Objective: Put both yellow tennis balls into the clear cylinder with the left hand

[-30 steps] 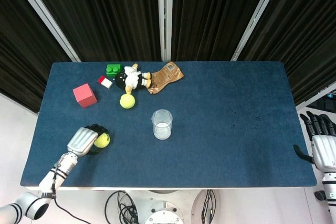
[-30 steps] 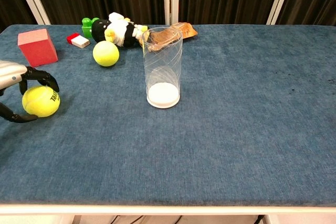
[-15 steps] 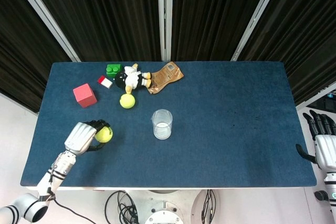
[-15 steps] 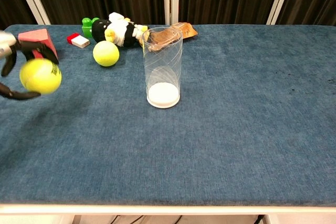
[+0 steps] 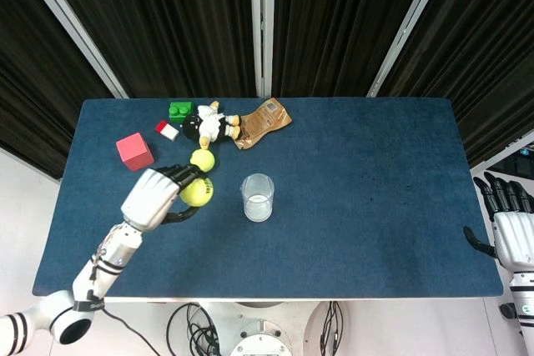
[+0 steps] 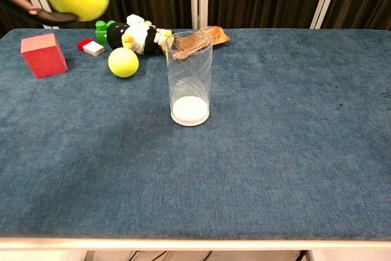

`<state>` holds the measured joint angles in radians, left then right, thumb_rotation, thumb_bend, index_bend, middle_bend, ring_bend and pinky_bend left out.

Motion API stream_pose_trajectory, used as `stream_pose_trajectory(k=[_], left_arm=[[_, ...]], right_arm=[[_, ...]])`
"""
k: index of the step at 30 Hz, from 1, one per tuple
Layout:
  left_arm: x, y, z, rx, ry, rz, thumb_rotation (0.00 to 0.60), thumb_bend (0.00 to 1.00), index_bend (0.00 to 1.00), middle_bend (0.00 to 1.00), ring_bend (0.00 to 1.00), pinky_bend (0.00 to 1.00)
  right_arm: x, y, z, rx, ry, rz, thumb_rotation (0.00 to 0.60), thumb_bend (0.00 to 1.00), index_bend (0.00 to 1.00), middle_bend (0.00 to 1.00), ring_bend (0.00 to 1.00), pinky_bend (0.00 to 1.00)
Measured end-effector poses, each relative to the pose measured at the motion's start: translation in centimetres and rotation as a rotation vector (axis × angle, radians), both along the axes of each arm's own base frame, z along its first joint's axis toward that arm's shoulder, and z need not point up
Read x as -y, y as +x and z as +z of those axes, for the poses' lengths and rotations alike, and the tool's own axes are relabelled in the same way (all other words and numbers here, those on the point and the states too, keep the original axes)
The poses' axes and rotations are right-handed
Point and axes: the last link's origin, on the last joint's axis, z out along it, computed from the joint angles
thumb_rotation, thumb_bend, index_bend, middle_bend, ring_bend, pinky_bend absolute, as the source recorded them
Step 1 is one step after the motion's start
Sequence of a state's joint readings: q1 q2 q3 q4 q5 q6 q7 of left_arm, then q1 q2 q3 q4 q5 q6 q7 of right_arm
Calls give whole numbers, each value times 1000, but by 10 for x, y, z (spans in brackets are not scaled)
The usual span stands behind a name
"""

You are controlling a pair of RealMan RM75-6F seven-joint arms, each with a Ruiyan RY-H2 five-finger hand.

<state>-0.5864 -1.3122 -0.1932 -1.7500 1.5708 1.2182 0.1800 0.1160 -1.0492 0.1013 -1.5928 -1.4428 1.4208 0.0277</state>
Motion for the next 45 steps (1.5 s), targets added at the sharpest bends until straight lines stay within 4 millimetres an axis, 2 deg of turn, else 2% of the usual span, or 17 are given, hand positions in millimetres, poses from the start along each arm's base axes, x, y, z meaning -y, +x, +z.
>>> stream_pose_trajectory(k=[5, 11, 18, 32, 36, 38, 40, 42, 45], left_arm=[[-10, 34, -26, -15, -59, -36, 600, 271, 490, 484, 462, 677], [-22, 53, -46, -18, -87, -27, 600, 270, 487, 481, 460, 672], [-32, 70, -60, -36, -91, -34, 600, 270, 482, 477, 458, 670], [-39, 86, -75, -43, -123, -22, 600, 263, 459, 437, 433, 659], [-38, 89, -80, -40, -132, -23, 600, 262, 387, 388, 396, 636], [-38, 90, -83, -50, -135, -28, 600, 256, 312, 345, 335, 575], [-39, 90, -83, -58, -131, -31, 600, 242, 200, 260, 217, 467], [-38, 90, -83, -55, -130, -34, 600, 236, 135, 202, 141, 398], [-38, 90, -83, -37, -128, -46, 600, 235, 106, 158, 93, 348]], right_arm=[[-1, 2, 1, -11, 5, 2, 600, 227, 0, 0, 0, 0], [-1, 1, 1, -11, 8, -9, 600, 228, 0, 0, 0, 0], [1, -3, -2, -6, 14, -23, 600, 227, 0, 0, 0, 0], [3, -7, -3, 3, 17, -27, 600, 227, 0, 0, 0, 0], [3, -9, -3, 5, 16, -37, 600, 228, 0, 0, 0, 0], [2, -11, -3, 8, 17, -41, 600, 227, 0, 0, 0, 0], [2, -12, -3, 8, 16, -44, 600, 227, 0, 0, 0, 0], [1, -14, -3, 10, 13, -47, 600, 227, 0, 0, 0, 0], [1, -15, -2, 19, 9, -45, 600, 227, 0, 0, 0, 0]])
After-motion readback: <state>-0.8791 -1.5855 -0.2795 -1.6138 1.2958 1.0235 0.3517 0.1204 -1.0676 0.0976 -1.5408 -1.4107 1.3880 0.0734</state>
